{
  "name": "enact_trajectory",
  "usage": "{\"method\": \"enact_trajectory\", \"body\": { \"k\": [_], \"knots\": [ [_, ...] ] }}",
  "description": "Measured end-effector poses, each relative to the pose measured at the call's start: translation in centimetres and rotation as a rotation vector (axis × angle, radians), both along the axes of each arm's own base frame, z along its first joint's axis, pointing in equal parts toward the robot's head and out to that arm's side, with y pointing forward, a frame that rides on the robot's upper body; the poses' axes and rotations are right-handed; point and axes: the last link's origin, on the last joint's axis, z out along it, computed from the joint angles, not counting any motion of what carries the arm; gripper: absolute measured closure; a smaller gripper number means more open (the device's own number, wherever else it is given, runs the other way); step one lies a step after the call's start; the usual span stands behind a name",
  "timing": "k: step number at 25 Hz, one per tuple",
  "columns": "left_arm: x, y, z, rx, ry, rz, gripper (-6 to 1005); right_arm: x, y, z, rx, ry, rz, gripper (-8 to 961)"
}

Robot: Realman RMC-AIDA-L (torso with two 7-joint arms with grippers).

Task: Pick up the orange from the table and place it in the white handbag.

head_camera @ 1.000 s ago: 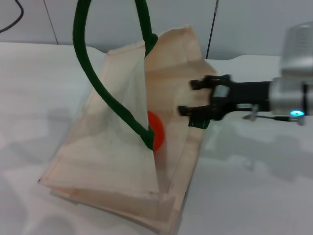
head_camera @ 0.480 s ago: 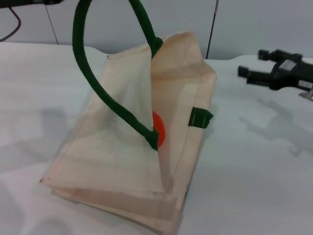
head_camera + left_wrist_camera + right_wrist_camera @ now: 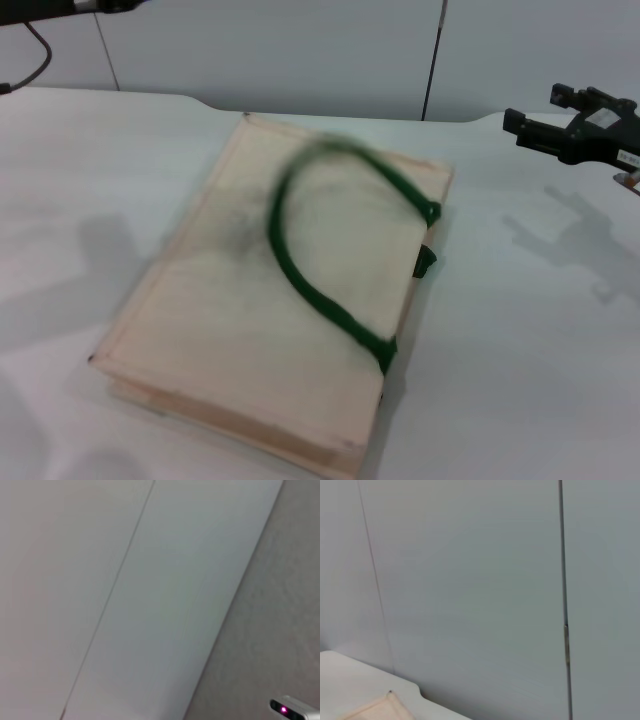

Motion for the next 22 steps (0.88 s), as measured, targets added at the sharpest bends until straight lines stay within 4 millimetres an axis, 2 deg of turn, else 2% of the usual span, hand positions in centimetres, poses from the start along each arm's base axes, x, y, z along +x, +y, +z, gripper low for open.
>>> {"method": "enact_trajectory", "body": {
  "k": [1,7,13,18,22],
  "knots": [
    [-0.1,0.0,0.0,0.006,-0.003,0.005,847,0.1,0.0,-0.1,0.002,0.001,-0.004,61],
    [-0.6,-0.2,0.6,0.061,-0.054,0.017,634,0.2,-0.1,-0.3,0.04,0.04,-0.015,60],
    [-2.7,-0.2,0.4,0.194,-0.081,0.084,384,0.4,-0.7,-1.1,0.165,0.076,0.01,60],
    [-4.0,-0.3,-0.5,0.442,-0.149,0.111,301,1.5,-1.5,-1.0,0.302,0.101,-0.021,60],
    [-5.3,-0.6,-2.1,0.643,-0.096,0.124,302,2.5,-1.9,-0.9,0.385,0.103,-0.067,61]
  ]
}}
